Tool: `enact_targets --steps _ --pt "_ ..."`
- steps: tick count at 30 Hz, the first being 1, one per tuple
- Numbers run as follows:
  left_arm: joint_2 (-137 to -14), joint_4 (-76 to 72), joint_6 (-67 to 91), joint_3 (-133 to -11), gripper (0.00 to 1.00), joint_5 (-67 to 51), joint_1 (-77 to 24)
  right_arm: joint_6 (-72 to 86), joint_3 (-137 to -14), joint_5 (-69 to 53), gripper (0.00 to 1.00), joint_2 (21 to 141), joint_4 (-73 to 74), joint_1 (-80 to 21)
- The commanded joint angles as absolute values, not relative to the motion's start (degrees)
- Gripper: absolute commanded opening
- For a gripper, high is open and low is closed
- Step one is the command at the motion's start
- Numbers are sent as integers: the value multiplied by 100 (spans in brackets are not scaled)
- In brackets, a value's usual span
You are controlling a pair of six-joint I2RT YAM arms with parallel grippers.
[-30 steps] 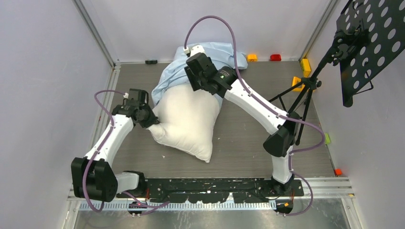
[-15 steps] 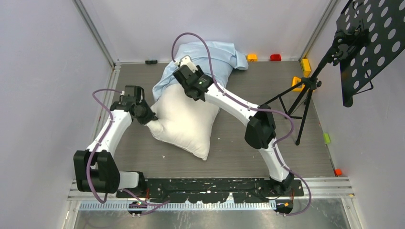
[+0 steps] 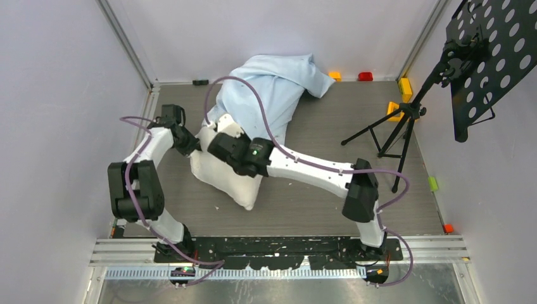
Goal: Put the pillow into the pillowcase
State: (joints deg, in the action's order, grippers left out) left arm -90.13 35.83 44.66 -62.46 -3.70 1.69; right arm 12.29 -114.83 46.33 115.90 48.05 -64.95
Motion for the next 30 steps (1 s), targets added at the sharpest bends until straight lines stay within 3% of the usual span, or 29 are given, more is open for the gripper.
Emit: enact_targets --steps 1,5,6,8,10,12,13,20,24,30 --pt "-9425 2816 4974 -6922 0 -471 654 2349 -9995 3431 0 10832 4306 -6230" --pt "-9588 2434 4903 -7081 1 -999 661 2451 -9894 2882 0 10745 4298 -5729" --pt "-9604 2440 4814 -7155 9 -1126 659 2460 -9976 2762 0 10742 4302 -5639" --pt "-9524 2557 4557 -7328 35 -1327 658 2438 -10210 2635 0 10786 4323 -5541" --pt "-9158 2848 4248 -7423 73 -1317 651 2424 -10484 2542 0 10883 4402 -5488" --pt "-8681 3086 4053 -7372 96 -1102 653 2436 -10745 2480 0 10988 4490 -5439" --pt "-8426 3255 3964 -7335 99 -901 653 2448 -10867 2446 0 11028 4509 -5433" --pt "-6649 4205 3658 -6608 100 -459 646 2547 -11287 2216 0 11210 4632 -5401" --pt "-6000 4288 3793 -5667 100 -934 562 2588 -11332 2156 0 11218 4636 -5403" --pt "-6498 3030 4857 -4830 100 -817 -1219 2694 -11793 2054 0 11474 4830 -5407"
